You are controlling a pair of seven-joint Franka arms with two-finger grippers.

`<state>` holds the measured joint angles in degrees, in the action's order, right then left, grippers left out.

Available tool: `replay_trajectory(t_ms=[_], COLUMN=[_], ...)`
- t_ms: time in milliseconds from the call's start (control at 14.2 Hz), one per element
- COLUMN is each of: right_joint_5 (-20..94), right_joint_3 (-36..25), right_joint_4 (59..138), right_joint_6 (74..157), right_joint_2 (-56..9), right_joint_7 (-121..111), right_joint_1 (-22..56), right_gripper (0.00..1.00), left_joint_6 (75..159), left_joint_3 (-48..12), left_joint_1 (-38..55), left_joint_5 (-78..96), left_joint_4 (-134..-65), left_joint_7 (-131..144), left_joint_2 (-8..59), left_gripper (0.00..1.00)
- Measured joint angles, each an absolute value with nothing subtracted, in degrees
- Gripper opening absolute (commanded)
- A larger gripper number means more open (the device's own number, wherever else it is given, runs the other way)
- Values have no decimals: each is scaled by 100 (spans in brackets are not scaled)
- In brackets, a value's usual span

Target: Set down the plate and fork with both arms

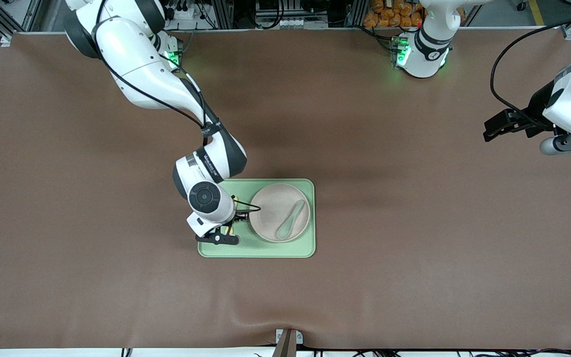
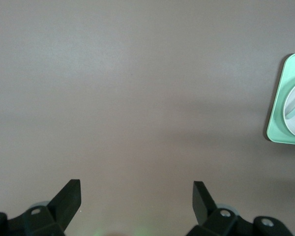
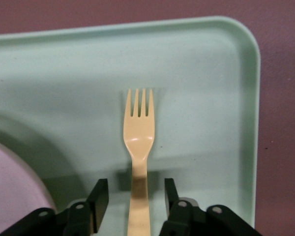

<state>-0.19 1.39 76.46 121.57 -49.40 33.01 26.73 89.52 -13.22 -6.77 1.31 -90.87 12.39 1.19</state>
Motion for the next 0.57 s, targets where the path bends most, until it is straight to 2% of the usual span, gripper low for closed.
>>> replay_trajectory(t_ms=[283,565], right_joint_5=[-13,-15], right_joint_3=[162,1148], right_joint_4=[7481,7396], right_joint_6=[11744,11128], right_joint_2=[-4512,-3910], right_joint_7=[3309,3302], right_joint_1=[2519,1247], right_gripper=[100,100], left_joint_6=[8955,8955], left_joint_3=[-1319,-1314], left_joint_1=[-678,-681], left_joint_5=[131,131], left_joint_4=[-9080,-9074], left_joint_7=[1239,1239], left_joint_2=[109,98], left_gripper=[100,100])
